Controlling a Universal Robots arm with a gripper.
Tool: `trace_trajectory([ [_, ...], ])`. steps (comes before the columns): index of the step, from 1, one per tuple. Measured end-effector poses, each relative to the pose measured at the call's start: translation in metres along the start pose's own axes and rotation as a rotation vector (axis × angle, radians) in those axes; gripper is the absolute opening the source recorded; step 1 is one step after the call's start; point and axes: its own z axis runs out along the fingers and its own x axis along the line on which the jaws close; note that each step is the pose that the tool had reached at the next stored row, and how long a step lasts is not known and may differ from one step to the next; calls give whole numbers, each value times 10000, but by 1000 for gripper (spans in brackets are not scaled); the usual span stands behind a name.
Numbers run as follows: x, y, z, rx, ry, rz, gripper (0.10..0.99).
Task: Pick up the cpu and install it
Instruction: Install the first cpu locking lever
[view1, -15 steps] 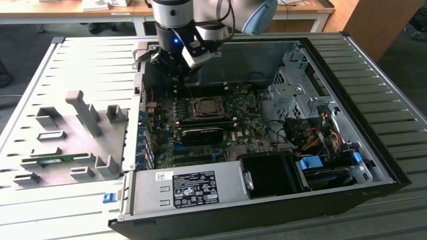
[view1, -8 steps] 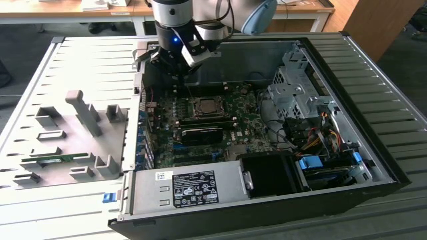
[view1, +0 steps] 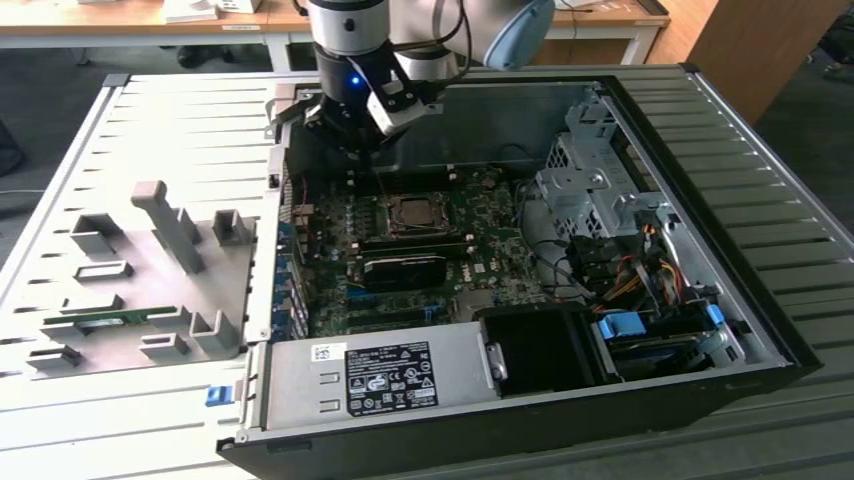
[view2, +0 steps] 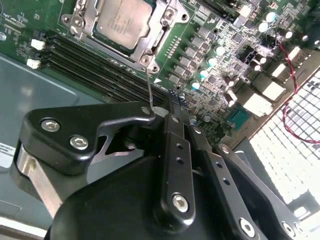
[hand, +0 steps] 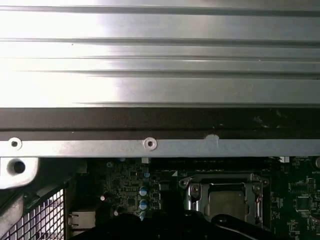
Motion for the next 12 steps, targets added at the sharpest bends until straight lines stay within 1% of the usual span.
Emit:
trace_trajectory([
  [12, -163, 6, 24, 4, -1, 1, 106],
])
